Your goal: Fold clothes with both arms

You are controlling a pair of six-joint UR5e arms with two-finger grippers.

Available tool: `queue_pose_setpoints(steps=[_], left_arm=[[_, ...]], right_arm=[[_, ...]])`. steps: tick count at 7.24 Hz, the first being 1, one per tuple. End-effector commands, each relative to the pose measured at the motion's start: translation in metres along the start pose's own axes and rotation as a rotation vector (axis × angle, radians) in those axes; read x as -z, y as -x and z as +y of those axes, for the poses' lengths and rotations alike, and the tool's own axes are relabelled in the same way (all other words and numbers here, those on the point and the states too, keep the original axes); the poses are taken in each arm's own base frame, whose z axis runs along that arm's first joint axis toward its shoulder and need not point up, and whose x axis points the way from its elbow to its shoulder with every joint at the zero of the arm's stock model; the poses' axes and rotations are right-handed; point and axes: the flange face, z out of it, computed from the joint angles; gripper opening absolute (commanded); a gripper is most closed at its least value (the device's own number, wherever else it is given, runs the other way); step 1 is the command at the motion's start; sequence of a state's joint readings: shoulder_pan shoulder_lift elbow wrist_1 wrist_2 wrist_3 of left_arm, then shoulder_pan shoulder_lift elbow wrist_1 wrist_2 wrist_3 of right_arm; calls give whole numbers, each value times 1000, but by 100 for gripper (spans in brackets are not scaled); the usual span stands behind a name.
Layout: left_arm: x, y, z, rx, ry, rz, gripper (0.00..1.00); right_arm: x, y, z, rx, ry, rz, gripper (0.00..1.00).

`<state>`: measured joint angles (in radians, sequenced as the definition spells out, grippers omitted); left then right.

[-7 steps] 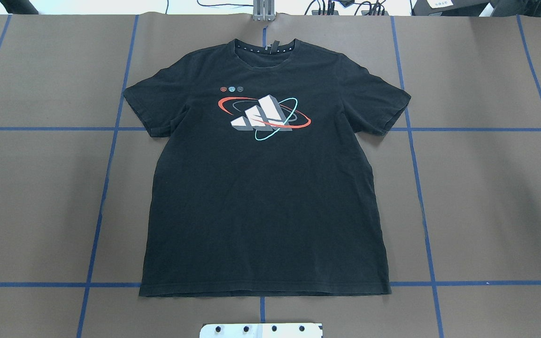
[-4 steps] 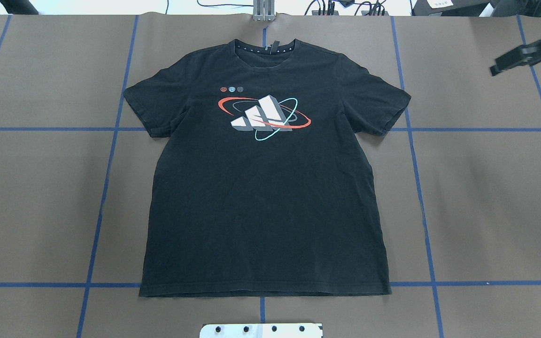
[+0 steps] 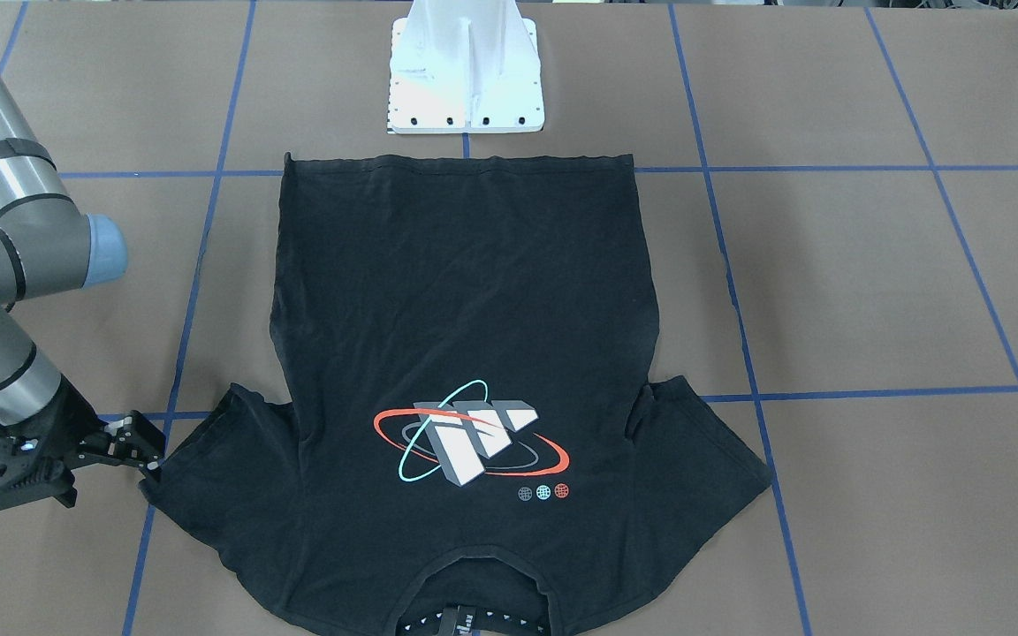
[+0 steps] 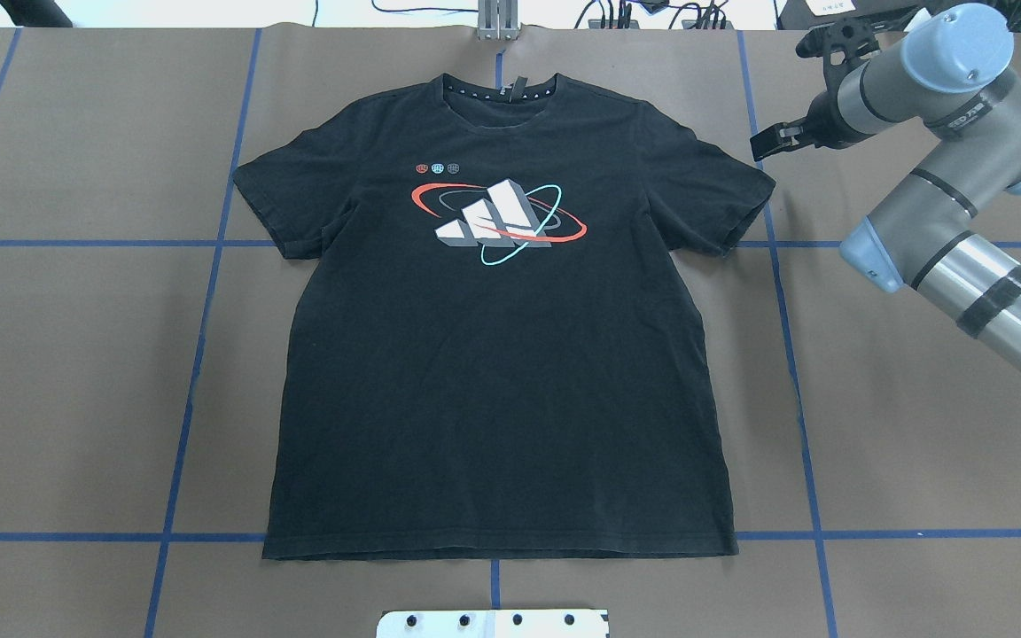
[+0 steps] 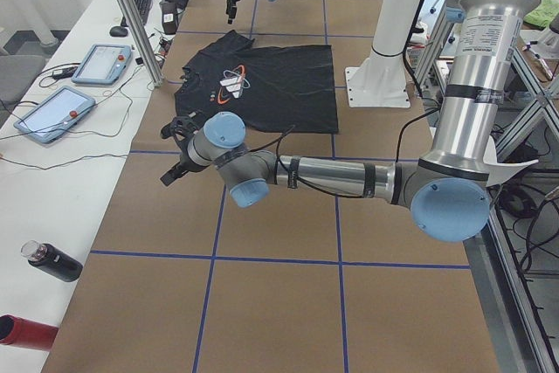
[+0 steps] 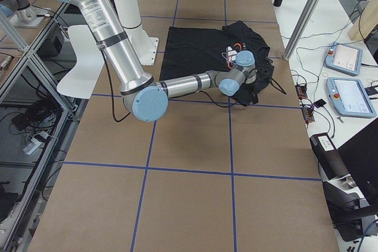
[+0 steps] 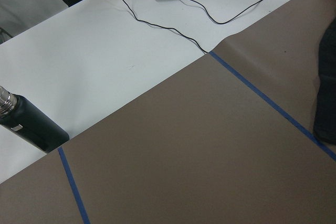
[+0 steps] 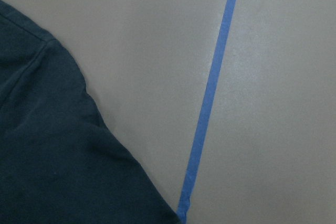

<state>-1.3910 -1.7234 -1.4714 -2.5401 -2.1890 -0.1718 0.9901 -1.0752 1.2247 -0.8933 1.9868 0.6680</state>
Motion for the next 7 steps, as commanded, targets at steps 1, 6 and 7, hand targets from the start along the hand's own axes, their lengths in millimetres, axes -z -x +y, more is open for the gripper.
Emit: queue_pose_setpoints(steps=[1,6,7], left_arm=[[-4,-2,2,-1,6,5,100],[-6,-1,5,4,12,6,100],[-6,-1,5,2,12,6,100]], right_arm=[[-24,5,13,21,-2,13,86],[-34,10,25,30,17,15,51],[-34,9,25,30,13,20,43]])
